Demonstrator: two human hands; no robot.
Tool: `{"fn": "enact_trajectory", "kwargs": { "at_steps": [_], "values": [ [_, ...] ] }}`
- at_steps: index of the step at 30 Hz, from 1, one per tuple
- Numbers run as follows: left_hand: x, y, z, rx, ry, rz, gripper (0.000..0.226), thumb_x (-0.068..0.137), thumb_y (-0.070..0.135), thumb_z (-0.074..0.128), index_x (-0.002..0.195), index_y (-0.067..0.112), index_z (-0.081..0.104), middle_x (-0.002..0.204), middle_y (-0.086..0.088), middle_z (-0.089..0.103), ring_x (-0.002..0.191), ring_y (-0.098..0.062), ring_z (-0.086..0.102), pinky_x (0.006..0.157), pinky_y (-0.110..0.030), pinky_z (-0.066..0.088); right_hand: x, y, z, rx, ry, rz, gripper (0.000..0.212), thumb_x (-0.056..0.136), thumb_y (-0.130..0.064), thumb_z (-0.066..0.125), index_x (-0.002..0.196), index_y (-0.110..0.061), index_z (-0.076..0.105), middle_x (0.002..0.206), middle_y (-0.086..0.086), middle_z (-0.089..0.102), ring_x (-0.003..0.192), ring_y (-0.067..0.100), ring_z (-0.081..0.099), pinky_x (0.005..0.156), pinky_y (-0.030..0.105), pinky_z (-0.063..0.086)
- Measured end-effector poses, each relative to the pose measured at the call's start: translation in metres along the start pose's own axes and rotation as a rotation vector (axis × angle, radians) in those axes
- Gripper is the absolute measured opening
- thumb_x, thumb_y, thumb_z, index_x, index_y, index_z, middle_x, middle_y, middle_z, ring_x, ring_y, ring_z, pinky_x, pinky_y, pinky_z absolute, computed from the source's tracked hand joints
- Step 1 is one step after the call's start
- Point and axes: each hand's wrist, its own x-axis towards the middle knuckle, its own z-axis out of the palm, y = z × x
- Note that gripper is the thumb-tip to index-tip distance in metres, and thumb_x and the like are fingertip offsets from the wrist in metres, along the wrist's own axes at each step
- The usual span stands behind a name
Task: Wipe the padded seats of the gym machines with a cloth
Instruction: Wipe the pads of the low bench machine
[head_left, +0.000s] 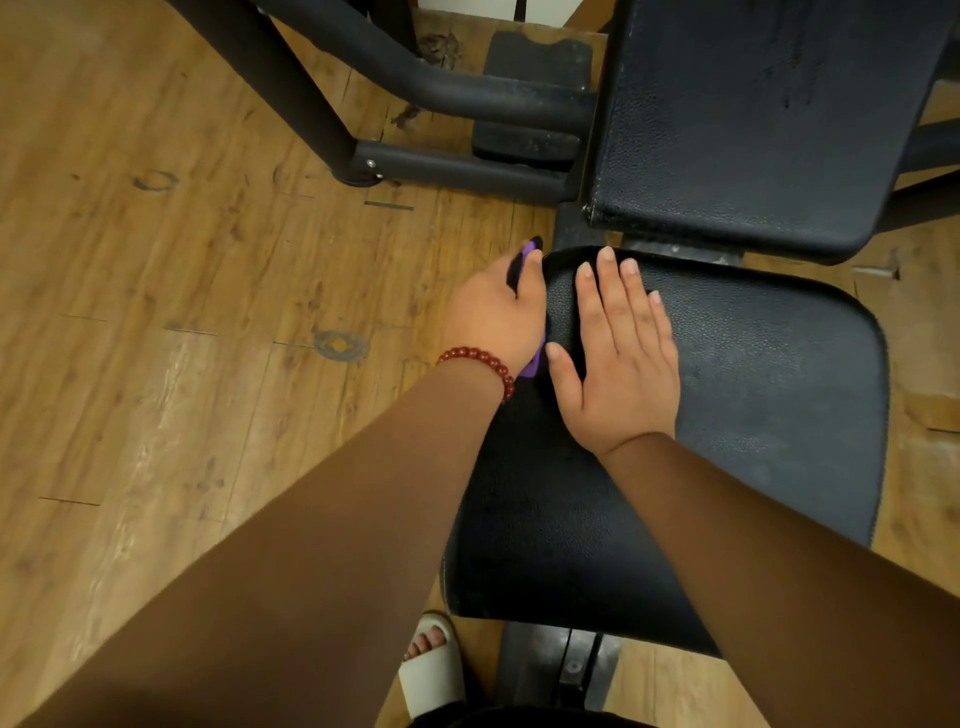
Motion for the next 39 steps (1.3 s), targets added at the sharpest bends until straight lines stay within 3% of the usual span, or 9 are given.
{"fn": "enact_trajectory", "kwargs": {
  "at_steps": [2, 6, 9, 12, 16, 20, 23, 30, 39],
  "values": [
    [-0.012, -0.011, 0.001, -0.010, 0.040, 0.017, 0.040, 0.102, 0.045, 0.034, 0.118, 0.021, 0.062, 0.075, 0.013, 0.058, 0.069, -0.002, 0.057, 0.059, -0.014, 0.042, 0.000, 0.000, 0.000, 0.004, 0.010, -0.003, 0.065, 0.097, -0.044, 0.030, 0.151, -0.007, 0.027, 0.158, 0.012, 0.023, 0.147, 0.024, 0.015, 0.120, 0.035, 0.004],
    [-0.059, -0.053, 0.004, -0.014, 0.134, -0.034, 0.037, 0.101, 0.042, 0.038, 0.117, 0.020, 0.063, 0.091, -0.002, 0.068, 0.077, -0.013, 0.066, 0.066, -0.019, 0.053, 0.000, -0.001, 0.000, 0.006, 0.023, 0.006, 0.065, 0.098, -0.046, 0.029, 0.151, -0.008, 0.028, 0.158, 0.011, 0.024, 0.147, 0.023, 0.016, 0.120, 0.034, 0.004],
    [-0.070, -0.062, 0.004, -0.025, 0.184, -0.079, 0.037, 0.100, 0.042, 0.039, 0.110, 0.018, 0.066, 0.088, -0.002, 0.068, 0.084, -0.019, 0.065, 0.078, -0.034, 0.054, -0.001, -0.002, 0.000, 0.008, 0.024, 0.014, 0.065, 0.098, -0.046, 0.028, 0.151, -0.009, 0.027, 0.159, 0.010, 0.023, 0.148, 0.023, 0.015, 0.120, 0.034, 0.004],
    [-0.046, -0.037, 0.002, 0.012, 0.139, -0.115, 0.040, 0.102, 0.044, 0.034, 0.093, 0.017, 0.062, 0.076, 0.001, 0.061, 0.077, -0.021, 0.062, 0.067, -0.031, 0.047, -0.003, -0.001, 0.001, 0.015, 0.034, 0.012, 0.065, 0.098, -0.046, 0.028, 0.151, -0.009, 0.028, 0.159, 0.010, 0.023, 0.148, 0.023, 0.016, 0.120, 0.035, 0.005],
    [-0.030, -0.021, 0.002, 0.029, 0.110, -0.055, 0.036, 0.103, 0.044, 0.032, 0.085, 0.023, 0.055, 0.071, 0.007, 0.055, 0.068, -0.009, 0.057, 0.058, -0.024, 0.042, -0.004, -0.001, 0.002, 0.021, 0.051, 0.006, 0.064, 0.098, -0.045, 0.028, 0.150, -0.008, 0.030, 0.158, 0.011, 0.024, 0.147, 0.023, 0.017, 0.120, 0.035, 0.005],
    [-0.057, -0.045, 0.005, 0.024, 0.166, -0.062, 0.040, 0.102, 0.044, 0.034, 0.094, 0.016, 0.062, 0.075, 0.001, 0.061, 0.070, -0.014, 0.060, 0.059, -0.026, 0.044, -0.005, -0.002, 0.001, 0.022, 0.051, 0.005, 0.064, 0.098, -0.045, 0.028, 0.150, -0.008, 0.031, 0.158, 0.011, 0.025, 0.147, 0.024, 0.018, 0.120, 0.035, 0.005],
    [-0.074, -0.060, 0.009, 0.027, 0.230, -0.073, 0.043, 0.101, 0.044, 0.035, 0.114, 0.015, 0.064, 0.086, -0.006, 0.068, 0.079, -0.022, 0.064, 0.065, -0.028, 0.045, -0.005, -0.003, 0.001, -0.006, 0.067, 0.003, 0.062, 0.098, -0.044, 0.031, 0.149, -0.008, 0.034, 0.157, 0.011, 0.028, 0.146, 0.026, 0.023, 0.118, 0.037, 0.010],
    [-0.046, -0.038, 0.002, 0.030, 0.146, -0.128, 0.039, 0.103, 0.043, 0.032, 0.095, 0.017, 0.059, 0.072, 0.005, 0.054, 0.072, -0.018, 0.056, 0.060, -0.027, 0.038, -0.007, -0.004, -0.001, -0.064, 0.101, -0.015, 0.055, 0.095, -0.038, 0.046, 0.143, -0.011, 0.045, 0.150, 0.009, 0.041, 0.136, 0.027, 0.036, 0.104, 0.038, 0.025],
    [-0.094, -0.067, 0.005, 0.000, 0.211, -0.161, 0.038, 0.102, 0.044, 0.034, 0.100, 0.018, 0.062, 0.071, 0.009, 0.057, 0.065, -0.005, 0.055, 0.056, -0.019, 0.038, -0.078, -0.037, 0.001, 0.061, -0.058, 0.104, 0.057, 0.099, -0.034, 0.033, 0.152, -0.013, 0.027, 0.160, 0.009, 0.021, 0.149, 0.023, 0.012, 0.120, 0.040, 0.003]
  ]
}}
